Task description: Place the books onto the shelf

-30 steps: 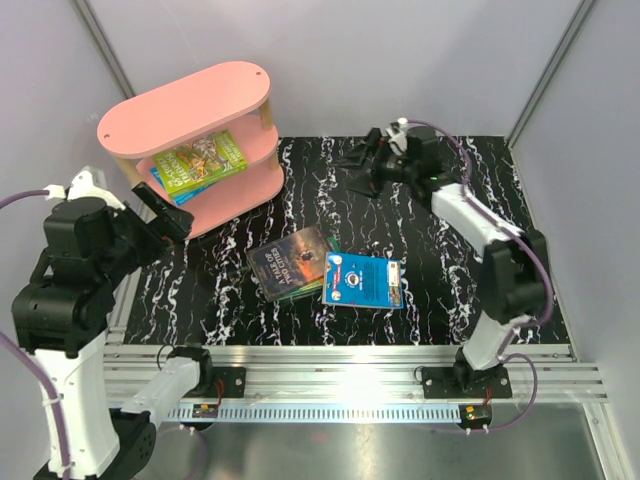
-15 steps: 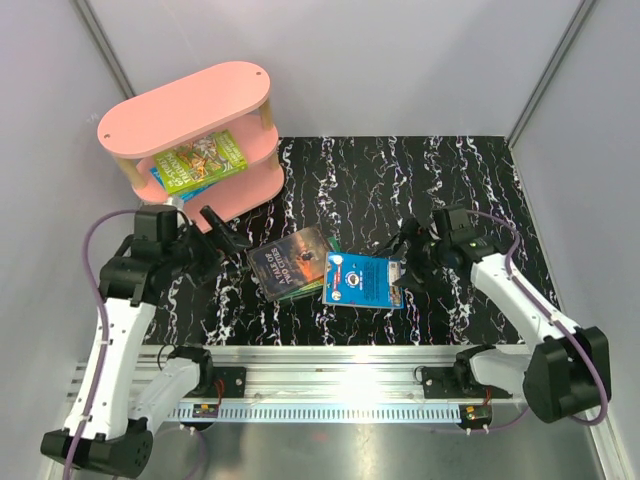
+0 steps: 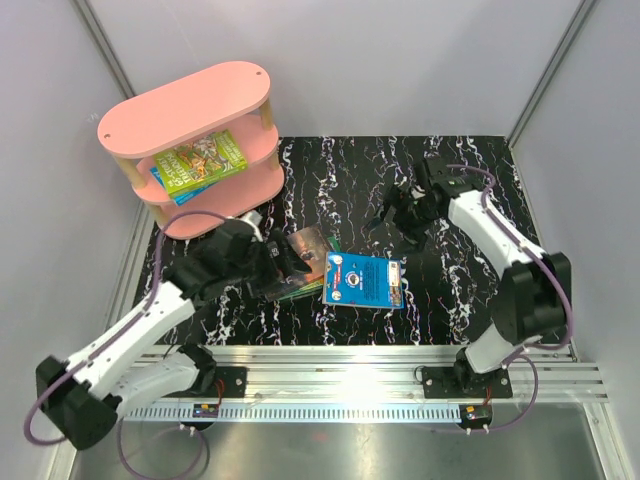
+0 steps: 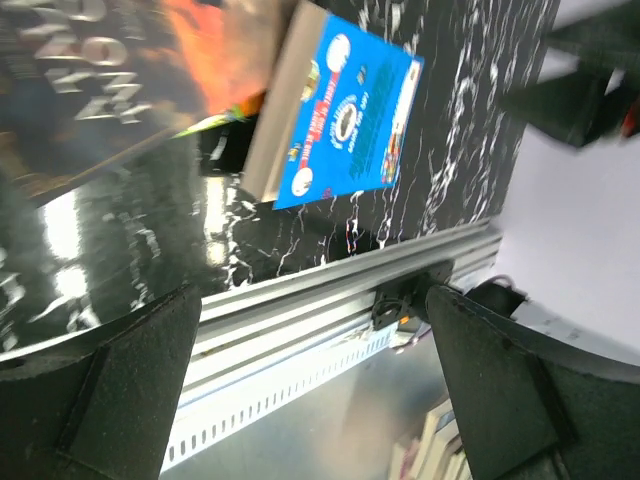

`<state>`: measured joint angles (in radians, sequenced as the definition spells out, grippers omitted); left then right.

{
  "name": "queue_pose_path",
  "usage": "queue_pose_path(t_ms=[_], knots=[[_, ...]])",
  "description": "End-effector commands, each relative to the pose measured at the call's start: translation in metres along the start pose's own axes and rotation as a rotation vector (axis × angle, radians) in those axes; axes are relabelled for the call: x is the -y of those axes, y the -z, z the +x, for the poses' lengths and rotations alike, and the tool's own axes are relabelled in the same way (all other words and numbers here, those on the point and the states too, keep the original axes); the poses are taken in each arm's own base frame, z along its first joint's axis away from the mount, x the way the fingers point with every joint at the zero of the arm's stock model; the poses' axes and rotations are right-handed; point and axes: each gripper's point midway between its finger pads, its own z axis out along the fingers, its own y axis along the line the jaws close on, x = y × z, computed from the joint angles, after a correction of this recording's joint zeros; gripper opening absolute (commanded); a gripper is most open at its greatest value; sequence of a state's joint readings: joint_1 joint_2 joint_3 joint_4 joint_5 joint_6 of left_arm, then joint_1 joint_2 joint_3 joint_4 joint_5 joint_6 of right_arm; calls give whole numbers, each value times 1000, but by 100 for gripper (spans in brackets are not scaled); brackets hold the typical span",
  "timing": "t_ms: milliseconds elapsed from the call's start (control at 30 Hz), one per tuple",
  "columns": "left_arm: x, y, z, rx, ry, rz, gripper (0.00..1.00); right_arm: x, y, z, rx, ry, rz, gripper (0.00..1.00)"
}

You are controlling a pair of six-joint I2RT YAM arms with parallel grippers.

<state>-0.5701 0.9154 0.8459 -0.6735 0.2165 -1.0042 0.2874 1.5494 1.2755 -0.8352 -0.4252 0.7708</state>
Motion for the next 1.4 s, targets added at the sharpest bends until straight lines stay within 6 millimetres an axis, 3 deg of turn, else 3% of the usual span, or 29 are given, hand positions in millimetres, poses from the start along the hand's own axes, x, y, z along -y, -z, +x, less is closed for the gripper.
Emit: queue_pose_path(t_ms=[0, 33, 67, 167, 300, 400, 500, 567, 700, 933, 1000, 1067, 1167, 1233, 1267, 1333, 1367], knots=[[34, -32, 3, 28, -65, 96, 99, -6, -6, -1, -99, 75, 13, 100], [31, -46, 6, 26, -82, 71, 99, -5, -15, -6, -122, 77, 30, 100], [41, -53, 11, 26, -108, 106, 99, -2, -18, -7, -137, 82, 42, 100], [32, -82, 19, -7, -124, 76, 99, 6, -30, -2, -198, 90, 59, 100], [7, -121, 28, -59, -172, -34, 99, 13, -36, 6, -233, 90, 48, 100], [2, -142, 31, -82, -205, -57, 99, 19, -34, 14, -248, 96, 49, 100], [-2, -156, 28, -90, -233, -95, 99, 24, -29, 22, -251, 105, 48, 100], [7, -164, 28, -101, -242, -63, 99, 29, -25, 27, -251, 103, 55, 100], [4, -188, 42, -180, -242, -53, 99, 36, -23, 34, -250, 100, 60, 100], [9, -206, 50, -219, -232, -22, 99, 50, -28, 41, -250, 82, 82, 100], [13, -206, 49, -217, -240, -5, 91, 52, -32, 40, -247, 80, 84, 100], [19, -204, 47, -211, -246, 15, 66, 56, -35, 43, -251, 74, 84, 100], [29, -198, 44, -200, -254, 37, 37, 60, -40, 45, -254, 64, 80, 100], [38, -195, 40, -194, -261, 63, 26, 64, -41, 48, -257, 59, 84, 100], [42, -195, 40, -194, -265, 76, 12, 65, -42, 48, -255, 56, 82, 100], [49, -193, 41, -206, -266, 95, 1, 69, -43, 51, -258, 48, 88, 100], [55, -191, 39, -202, -267, 110, 0, 69, -43, 52, -256, 48, 87, 100]])
